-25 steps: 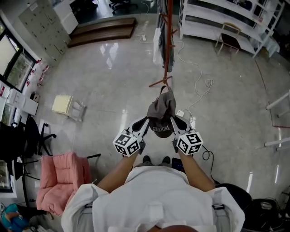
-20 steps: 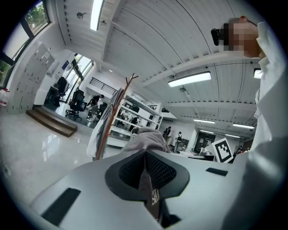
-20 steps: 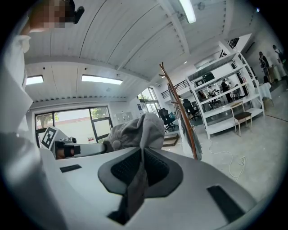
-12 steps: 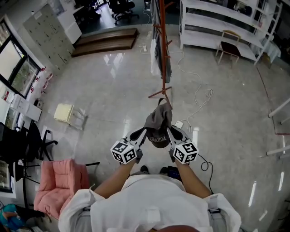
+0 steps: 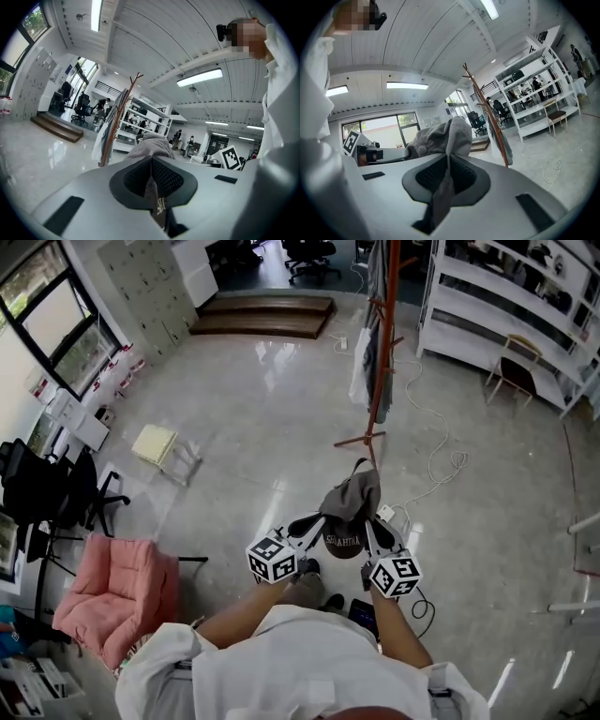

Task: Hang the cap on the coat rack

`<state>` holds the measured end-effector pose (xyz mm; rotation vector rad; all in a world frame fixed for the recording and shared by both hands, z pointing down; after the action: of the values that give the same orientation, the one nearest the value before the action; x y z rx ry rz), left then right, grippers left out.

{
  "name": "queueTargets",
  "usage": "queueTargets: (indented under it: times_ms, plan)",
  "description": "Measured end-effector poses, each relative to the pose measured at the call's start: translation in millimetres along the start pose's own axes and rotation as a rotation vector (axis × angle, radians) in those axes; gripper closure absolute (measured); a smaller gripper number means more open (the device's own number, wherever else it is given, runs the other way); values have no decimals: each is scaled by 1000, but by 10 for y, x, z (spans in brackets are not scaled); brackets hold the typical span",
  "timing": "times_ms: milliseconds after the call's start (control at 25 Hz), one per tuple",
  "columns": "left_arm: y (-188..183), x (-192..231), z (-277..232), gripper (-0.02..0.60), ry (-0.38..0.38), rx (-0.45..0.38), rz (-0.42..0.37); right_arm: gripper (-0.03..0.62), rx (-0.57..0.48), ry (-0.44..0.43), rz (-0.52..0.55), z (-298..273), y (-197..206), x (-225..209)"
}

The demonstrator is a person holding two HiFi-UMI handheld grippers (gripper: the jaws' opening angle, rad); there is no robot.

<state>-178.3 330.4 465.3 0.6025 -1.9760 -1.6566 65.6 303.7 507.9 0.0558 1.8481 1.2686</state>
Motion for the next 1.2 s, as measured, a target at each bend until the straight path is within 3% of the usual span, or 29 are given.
queueTargets:
  times_ms: [280, 600, 1200]
  plan:
    - [181, 328, -113, 558, -28, -19, 22, 559, 16, 13, 11, -320, 84, -73]
    - [83, 616, -635, 558, 31, -32, 54, 559, 23, 73, 46, -570, -318, -315]
    - [-288, 1784, -1710, 558, 130, -93, 75, 559, -29, 187, 111, -1728, -1051, -639]
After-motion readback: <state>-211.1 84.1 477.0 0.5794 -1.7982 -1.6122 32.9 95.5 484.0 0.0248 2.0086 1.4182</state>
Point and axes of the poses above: the fingertips, and each gripper's own axes: z backward along the fingers, x to its left, y out of its underside, the point moved 10 cm from there along z, backward along the fingers, and after that the axes turned 15 degrees about -z, right-handed, at the moved point
